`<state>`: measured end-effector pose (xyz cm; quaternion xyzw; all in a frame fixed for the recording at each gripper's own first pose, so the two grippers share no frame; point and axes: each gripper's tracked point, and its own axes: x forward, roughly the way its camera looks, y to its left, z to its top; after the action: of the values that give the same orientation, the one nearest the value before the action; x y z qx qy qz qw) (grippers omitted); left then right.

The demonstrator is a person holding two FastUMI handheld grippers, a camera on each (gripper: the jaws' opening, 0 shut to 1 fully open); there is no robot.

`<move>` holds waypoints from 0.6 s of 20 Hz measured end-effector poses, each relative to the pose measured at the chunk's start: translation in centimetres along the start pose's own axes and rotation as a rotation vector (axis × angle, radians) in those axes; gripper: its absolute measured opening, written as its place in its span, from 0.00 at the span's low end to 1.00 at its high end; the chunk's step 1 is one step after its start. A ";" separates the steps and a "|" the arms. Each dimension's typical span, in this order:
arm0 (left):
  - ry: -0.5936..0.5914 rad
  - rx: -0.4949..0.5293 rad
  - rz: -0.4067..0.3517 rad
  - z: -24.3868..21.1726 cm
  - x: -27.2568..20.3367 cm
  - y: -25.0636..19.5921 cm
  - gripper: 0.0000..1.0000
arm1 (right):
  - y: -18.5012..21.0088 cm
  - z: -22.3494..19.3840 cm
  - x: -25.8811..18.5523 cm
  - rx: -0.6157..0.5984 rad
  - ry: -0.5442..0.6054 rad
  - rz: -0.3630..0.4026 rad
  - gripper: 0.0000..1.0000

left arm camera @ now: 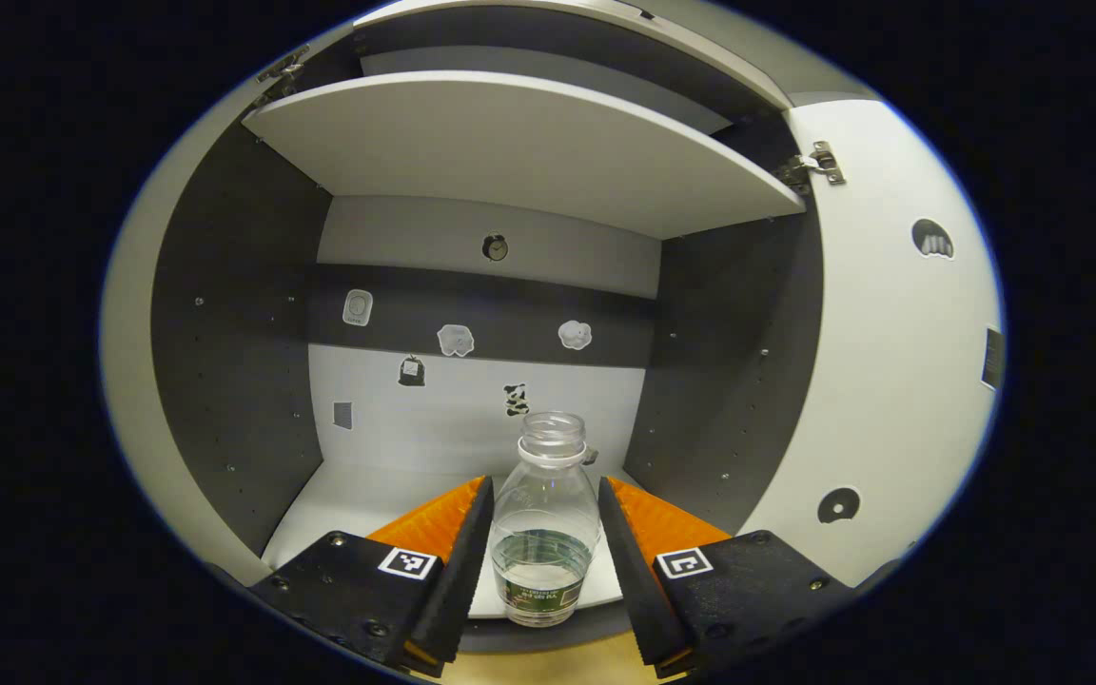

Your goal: Grasp the bottle in the cabinet with the left hand and place it on the coaster, then close the right door with the right hand and the left door with the left hand.

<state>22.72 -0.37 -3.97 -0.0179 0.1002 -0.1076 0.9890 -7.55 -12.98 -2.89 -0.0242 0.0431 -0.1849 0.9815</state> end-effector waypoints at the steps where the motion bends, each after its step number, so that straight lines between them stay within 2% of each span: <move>1: -0.005 0.000 -0.012 -0.1 -1.0 -0.5 0.69 | 0.2 0.0 -0.1 0.002 0.001 0.017 1.00; 7: 0.012 -0.001 -0.067 -3.1 -6.4 -2.1 0.69 | 2.3 0.1 -0.7 0.012 0.010 0.117 1.00; 11: 0.045 -0.003 -0.130 -6.6 -8.9 -3.0 0.70 | 3.3 -0.1 -1.3 0.010 0.020 0.155 1.00; 12: 0.050 -0.002 -0.142 -7.4 -9.4 -3.2 0.70 | 3.4 0.0 -1.4 0.013 0.020 0.162 0.97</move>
<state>11.52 -1.56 -9.20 -0.0233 0.1235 -0.1777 0.9760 -7.57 -9.28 -3.03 -0.0125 0.0535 -0.1054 0.9929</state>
